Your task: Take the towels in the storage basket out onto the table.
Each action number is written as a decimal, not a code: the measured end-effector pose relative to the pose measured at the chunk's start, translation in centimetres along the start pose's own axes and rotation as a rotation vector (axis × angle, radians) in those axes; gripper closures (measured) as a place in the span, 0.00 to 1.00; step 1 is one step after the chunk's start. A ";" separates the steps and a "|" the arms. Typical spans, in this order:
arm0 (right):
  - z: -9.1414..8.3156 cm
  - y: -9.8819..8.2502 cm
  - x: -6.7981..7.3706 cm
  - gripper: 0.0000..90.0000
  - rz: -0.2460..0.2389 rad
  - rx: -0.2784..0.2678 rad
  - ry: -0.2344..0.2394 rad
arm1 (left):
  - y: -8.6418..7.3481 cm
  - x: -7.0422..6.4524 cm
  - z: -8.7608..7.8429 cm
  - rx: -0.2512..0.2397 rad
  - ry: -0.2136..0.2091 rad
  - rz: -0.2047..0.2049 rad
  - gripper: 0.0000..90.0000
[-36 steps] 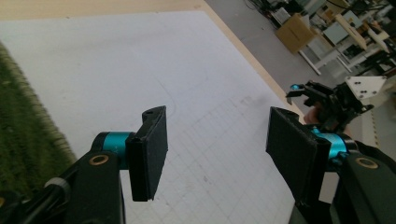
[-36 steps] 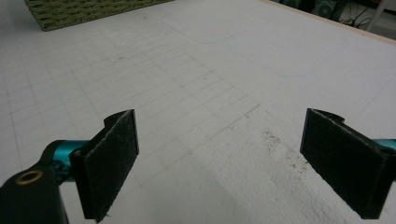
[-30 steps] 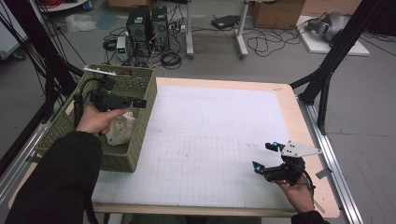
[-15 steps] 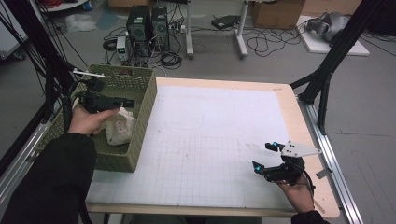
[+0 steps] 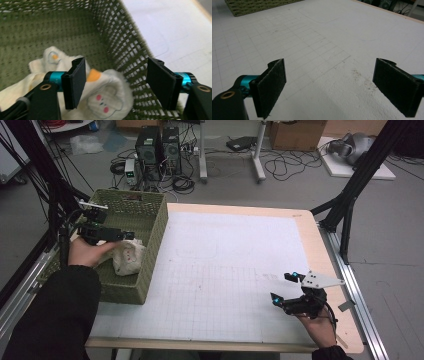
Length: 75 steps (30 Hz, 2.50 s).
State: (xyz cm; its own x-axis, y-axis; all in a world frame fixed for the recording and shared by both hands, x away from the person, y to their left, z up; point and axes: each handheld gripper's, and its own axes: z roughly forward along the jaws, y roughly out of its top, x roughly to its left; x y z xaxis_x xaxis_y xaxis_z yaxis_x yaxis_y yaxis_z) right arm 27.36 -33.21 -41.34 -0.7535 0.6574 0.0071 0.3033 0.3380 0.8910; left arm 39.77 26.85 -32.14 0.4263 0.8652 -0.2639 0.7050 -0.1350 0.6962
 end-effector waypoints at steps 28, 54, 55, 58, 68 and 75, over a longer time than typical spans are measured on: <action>0.0 -0.1 0.1 0.12 0.001 0.005 0.005 | -1.4 0.9 4.8 0.254 0.240 0.037 0.35; 0.1 -0.1 0.3 0.12 -0.012 0.015 0.014 | -3.4 2.1 7.4 0.512 0.403 0.075 0.64; 0.1 -0.1 0.3 0.12 -0.013 0.012 0.015 | -3.4 2.1 7.4 0.514 0.404 0.076 0.65; 0.1 -0.1 0.4 0.12 -0.016 0.013 0.017 | -3.4 2.1 7.4 0.513 0.406 0.086 0.71; 0.2 -0.2 0.4 0.12 -0.012 0.016 0.021 | -3.6 2.1 7.2 0.505 0.399 0.080 0.82; 0.3 -0.3 0.6 0.12 -0.011 0.025 0.025 | -3.6 2.2 7.1 0.507 0.390 0.068 0.86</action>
State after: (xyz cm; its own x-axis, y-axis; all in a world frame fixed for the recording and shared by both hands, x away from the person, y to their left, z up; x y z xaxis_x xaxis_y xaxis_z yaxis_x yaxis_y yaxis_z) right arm 27.03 -32.70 -41.75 -0.7711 0.6367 0.0085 0.3090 0.3624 0.8793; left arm 42.17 25.79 -39.94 0.3093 0.9459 0.0982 0.9048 -0.3245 0.2758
